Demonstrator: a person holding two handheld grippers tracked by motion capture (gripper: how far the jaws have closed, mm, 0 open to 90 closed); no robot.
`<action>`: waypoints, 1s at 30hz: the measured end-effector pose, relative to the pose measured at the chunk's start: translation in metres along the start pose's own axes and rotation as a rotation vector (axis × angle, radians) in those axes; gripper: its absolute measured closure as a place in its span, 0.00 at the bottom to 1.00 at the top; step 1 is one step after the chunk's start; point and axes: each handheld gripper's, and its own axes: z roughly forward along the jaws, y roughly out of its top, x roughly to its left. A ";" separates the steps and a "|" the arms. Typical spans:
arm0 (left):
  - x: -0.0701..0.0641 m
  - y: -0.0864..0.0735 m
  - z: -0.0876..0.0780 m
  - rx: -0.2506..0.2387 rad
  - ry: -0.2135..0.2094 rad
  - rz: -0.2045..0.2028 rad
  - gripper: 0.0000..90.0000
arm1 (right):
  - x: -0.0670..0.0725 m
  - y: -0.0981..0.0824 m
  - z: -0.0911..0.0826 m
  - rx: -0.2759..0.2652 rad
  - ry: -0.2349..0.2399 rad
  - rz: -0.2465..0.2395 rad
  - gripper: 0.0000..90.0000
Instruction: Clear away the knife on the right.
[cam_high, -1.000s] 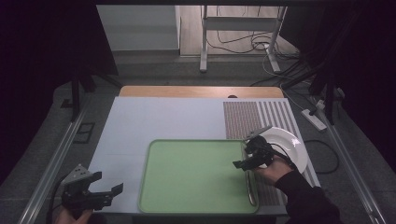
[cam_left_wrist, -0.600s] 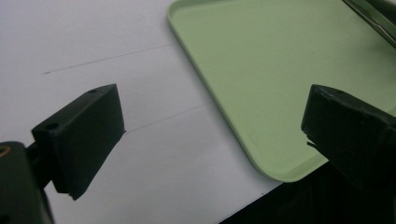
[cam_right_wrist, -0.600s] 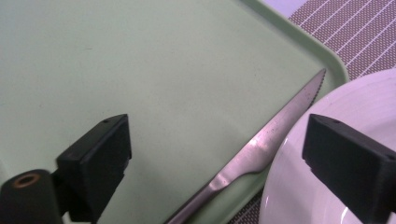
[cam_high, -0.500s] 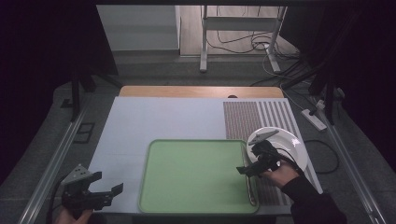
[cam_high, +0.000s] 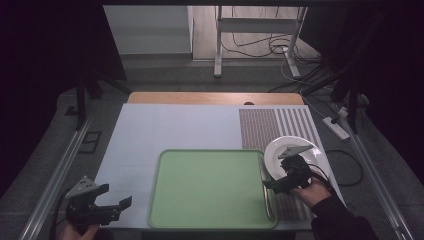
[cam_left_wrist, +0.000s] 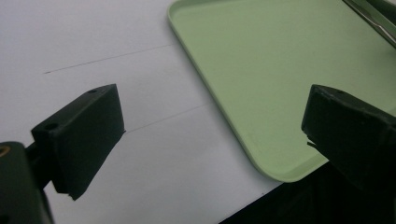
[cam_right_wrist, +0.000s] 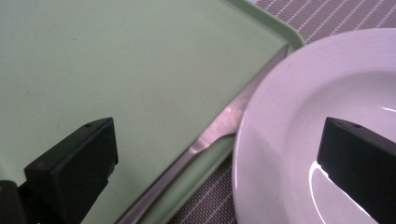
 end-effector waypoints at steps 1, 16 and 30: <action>0.000 0.000 0.000 0.000 0.000 0.000 0.06 | -0.001 -0.002 -0.002 -0.003 -0.004 0.003 0.00; 0.001 0.000 0.000 -0.001 -0.002 -0.006 0.06 | -0.004 -0.025 -0.023 -0.053 -0.052 0.069 0.00; 0.001 0.000 0.000 -0.003 0.000 -0.010 0.05 | -0.003 -0.041 -0.040 -0.100 -0.083 0.105 0.00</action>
